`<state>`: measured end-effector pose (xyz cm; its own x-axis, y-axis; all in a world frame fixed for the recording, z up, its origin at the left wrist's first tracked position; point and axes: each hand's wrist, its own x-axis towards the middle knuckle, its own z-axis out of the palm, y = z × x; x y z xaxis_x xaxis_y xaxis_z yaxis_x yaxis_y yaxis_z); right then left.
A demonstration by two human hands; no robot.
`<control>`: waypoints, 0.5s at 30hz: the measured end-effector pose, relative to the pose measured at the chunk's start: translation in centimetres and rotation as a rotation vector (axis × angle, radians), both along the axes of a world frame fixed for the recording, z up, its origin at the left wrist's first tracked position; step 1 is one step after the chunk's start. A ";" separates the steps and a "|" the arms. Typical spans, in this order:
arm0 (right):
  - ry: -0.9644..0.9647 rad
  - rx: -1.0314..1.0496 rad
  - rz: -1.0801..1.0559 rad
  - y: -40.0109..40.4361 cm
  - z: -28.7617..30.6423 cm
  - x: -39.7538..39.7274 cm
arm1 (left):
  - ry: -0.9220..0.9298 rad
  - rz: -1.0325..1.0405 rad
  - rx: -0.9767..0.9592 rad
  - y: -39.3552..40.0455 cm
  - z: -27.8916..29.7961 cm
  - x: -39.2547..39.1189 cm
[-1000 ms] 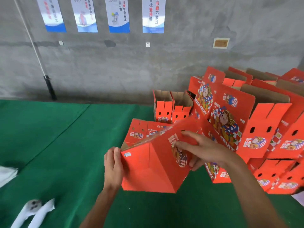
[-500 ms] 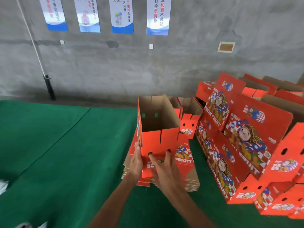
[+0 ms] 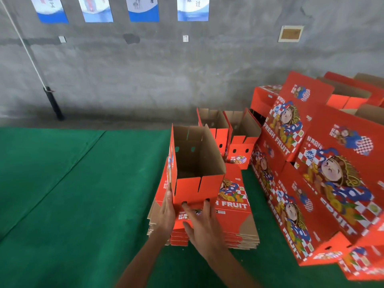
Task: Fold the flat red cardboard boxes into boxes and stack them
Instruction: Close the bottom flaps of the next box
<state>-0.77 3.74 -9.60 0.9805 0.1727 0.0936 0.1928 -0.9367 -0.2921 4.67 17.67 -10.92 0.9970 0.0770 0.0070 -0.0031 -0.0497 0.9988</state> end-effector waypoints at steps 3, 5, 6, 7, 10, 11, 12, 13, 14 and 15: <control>0.009 0.010 -0.002 -0.1 -0.6 -0.6 | 0.040 -0.014 -0.025 -0.2 -0.2 -0.6; 0.001 0.023 -0.001 -0.1 -0.9 -1.6 | 0.046 -0.026 0.003 -0.3 -0.5 -1.9; -0.007 0.028 -0.001 -0.1 -1.0 -2.3 | 0.047 -0.019 0.039 -0.4 -0.5 -2.8; -0.014 0.034 -0.001 -0.2 -1.3 -3.3 | 0.032 -0.005 0.072 -0.5 -0.7 -3.8; -0.043 0.051 0.005 -0.9 -1.9 -6.5 | -0.014 -0.024 0.073 -0.9 -0.8 -7.1; -0.052 0.067 0.006 -1.0 -2.1 -7.7 | -0.019 -0.035 0.043 -1.0 -1.1 -8.3; -0.059 0.083 0.006 -1.1 -2.3 -8.9 | -0.016 -0.042 0.016 -1.0 -1.4 -9.5; -0.067 0.095 0.008 -1.1 -2.5 -10.1 | -0.012 -0.047 -0.012 -1.0 -1.7 -10.7; -0.068 0.098 0.006 -1.1 -2.7 -11.3 | 0.007 -0.050 -0.037 -1.2 -1.9 -11.8; -0.063 0.096 0.002 -1.3 -3.0 -12.4 | 0.022 -0.048 -0.050 -1.4 -2.1 -12.7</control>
<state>-13.18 2.42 -12.55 0.9718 0.1620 0.1712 0.2156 -0.9047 -0.3675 -8.08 16.30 -13.05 0.9994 0.0289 -0.0180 0.0180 -0.0003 0.9998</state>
